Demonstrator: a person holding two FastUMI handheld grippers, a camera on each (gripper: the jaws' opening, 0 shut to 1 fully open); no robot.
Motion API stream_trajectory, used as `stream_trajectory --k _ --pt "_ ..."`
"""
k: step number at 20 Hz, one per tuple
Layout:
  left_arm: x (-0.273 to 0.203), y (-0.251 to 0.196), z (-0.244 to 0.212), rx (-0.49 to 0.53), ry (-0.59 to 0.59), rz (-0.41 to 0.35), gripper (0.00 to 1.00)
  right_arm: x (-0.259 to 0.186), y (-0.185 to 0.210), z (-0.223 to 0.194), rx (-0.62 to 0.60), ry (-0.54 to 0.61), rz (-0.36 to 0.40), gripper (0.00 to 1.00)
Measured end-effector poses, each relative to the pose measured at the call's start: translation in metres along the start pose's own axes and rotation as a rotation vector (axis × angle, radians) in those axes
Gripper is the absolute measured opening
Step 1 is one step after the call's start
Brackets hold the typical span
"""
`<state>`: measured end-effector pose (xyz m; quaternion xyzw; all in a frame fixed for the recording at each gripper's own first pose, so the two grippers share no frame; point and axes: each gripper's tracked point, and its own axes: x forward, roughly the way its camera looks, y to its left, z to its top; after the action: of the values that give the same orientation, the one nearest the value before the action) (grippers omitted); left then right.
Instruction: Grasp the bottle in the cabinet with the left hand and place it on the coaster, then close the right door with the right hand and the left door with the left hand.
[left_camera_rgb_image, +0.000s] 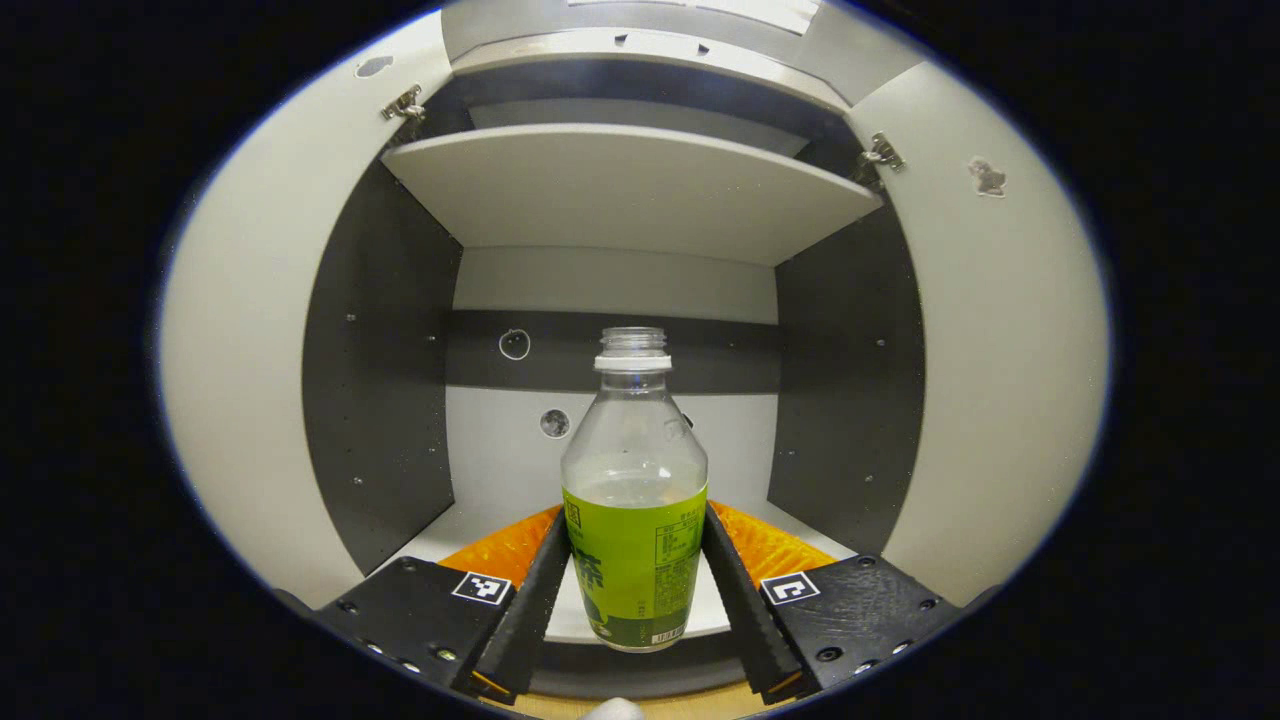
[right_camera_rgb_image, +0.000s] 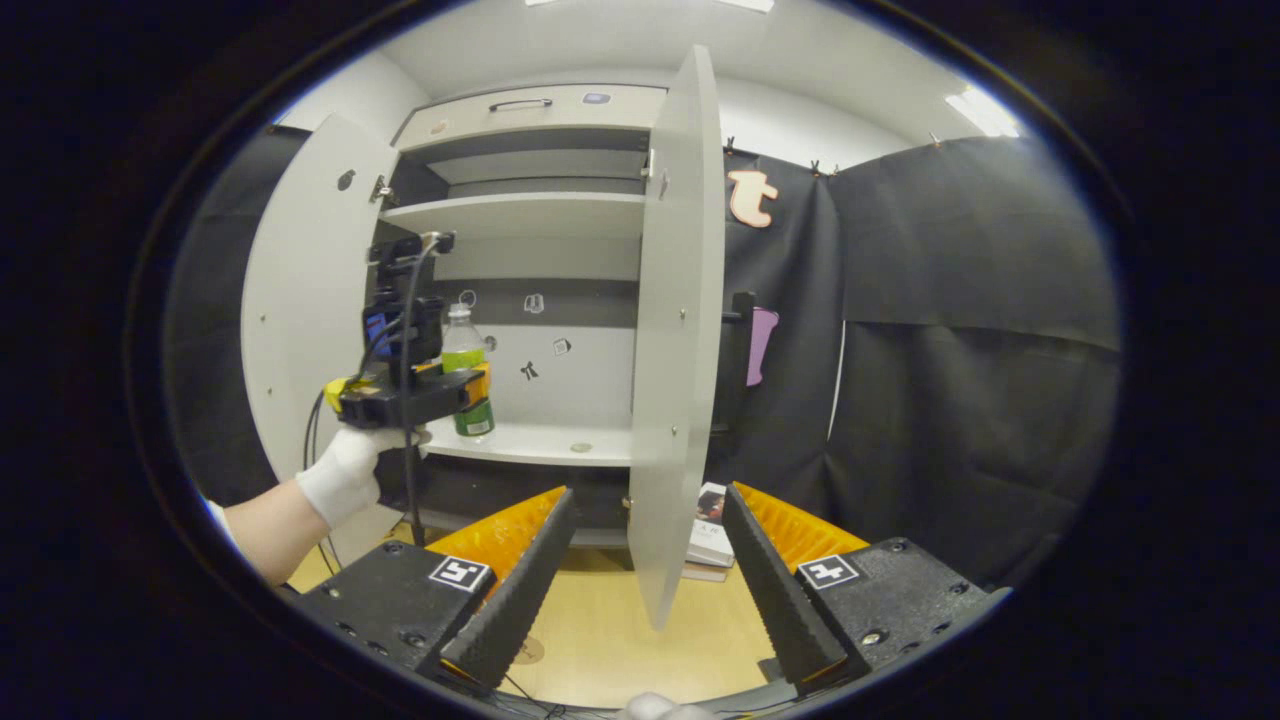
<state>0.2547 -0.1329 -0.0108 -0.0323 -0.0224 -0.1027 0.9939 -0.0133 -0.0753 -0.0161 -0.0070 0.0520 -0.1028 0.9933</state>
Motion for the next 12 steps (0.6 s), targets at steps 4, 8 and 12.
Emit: stream_trajectory --k 4,8,12 --pt "-0.069 -0.022 -0.024 -0.010 0.010 -0.067 0.75 -0.008 -0.004 -0.011 -0.012 0.009 0.002 0.95" --pt "-0.119 -0.035 -0.062 0.034 0.014 -0.113 0.76 -0.022 -0.011 -0.027 -0.015 0.023 0.004 0.95" --pt "-0.162 -0.044 -0.117 0.036 0.047 -0.141 0.76 -0.031 -0.017 -0.042 -0.015 0.048 0.005 0.97"
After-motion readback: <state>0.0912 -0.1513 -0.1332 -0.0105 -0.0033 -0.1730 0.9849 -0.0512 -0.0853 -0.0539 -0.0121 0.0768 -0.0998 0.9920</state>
